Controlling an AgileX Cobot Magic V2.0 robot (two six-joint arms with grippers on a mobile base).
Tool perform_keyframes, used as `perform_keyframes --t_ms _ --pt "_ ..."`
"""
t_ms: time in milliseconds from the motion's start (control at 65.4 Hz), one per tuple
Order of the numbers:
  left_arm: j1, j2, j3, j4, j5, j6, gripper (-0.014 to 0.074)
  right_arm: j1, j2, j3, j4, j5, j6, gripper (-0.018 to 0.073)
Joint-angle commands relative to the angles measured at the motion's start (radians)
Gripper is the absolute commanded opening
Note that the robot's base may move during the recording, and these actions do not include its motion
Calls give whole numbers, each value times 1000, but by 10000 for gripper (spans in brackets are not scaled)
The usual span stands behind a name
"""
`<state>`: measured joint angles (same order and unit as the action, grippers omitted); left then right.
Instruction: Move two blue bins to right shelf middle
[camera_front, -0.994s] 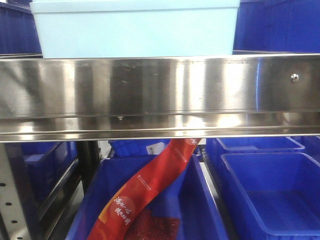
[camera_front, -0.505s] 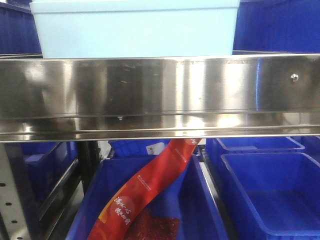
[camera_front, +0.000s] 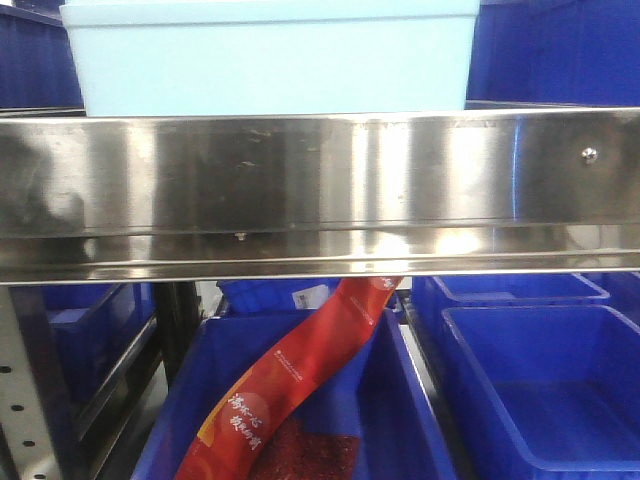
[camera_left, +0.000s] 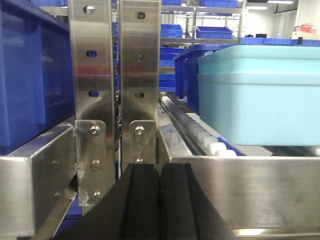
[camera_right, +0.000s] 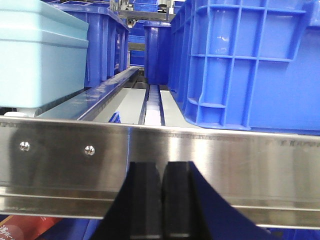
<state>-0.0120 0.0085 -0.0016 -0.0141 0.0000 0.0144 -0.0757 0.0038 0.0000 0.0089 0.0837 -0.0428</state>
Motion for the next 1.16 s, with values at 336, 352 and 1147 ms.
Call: perform_keyframes --t_ms 336,352,1147 --pt "4 -8 2 2 5 -31 -111 1 -4 0 1 -15 -8 -162" --pt "4 -8 2 2 5 -31 -111 1 -4 0 1 -15 -8 -162" --pt "4 -8 2 2 5 -31 -111 1 -4 0 1 -15 -8 -162"
